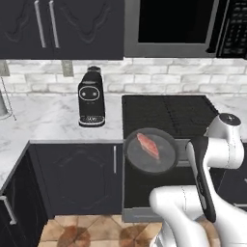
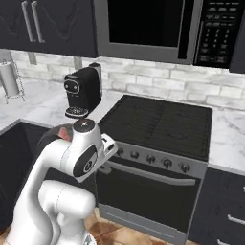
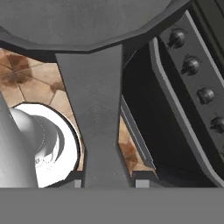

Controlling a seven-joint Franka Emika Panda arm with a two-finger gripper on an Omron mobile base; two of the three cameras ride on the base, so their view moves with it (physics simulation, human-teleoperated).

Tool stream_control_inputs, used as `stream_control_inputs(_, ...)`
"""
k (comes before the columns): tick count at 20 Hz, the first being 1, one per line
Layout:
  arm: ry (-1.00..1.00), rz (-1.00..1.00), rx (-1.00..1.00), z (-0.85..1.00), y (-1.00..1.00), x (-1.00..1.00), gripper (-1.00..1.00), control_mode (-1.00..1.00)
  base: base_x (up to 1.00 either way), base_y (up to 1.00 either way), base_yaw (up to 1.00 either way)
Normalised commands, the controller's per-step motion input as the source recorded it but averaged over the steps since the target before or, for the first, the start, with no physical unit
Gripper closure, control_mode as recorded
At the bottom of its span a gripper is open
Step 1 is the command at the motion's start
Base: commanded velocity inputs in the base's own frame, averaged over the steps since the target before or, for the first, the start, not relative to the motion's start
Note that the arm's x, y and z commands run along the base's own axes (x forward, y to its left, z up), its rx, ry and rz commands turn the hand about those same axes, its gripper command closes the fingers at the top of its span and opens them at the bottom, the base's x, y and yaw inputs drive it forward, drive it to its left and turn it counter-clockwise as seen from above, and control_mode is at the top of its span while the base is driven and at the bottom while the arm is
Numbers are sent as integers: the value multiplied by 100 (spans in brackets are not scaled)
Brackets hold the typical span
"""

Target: Pick up the pan with the steak in it and place it on the dining table. Then place the steak on the plate.

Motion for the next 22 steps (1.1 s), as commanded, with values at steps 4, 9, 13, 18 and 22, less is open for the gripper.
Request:
stream_control_inputs(4,0,0,0,0,0,0,100,100,-32,-4,43)
stream_control_inputs(9,0,0,0,0,0,0,100,100,-28,-3,44)
stream_control_inputs(13,0,0,0,0,0,0,100,100,-24,0,45)
stream_control_inputs(18,0,0,0,0,0,0,100,100,-20,0,46)
stream_control_inputs(22,0,0,0,0,0,0,100,100,-16,0,47)
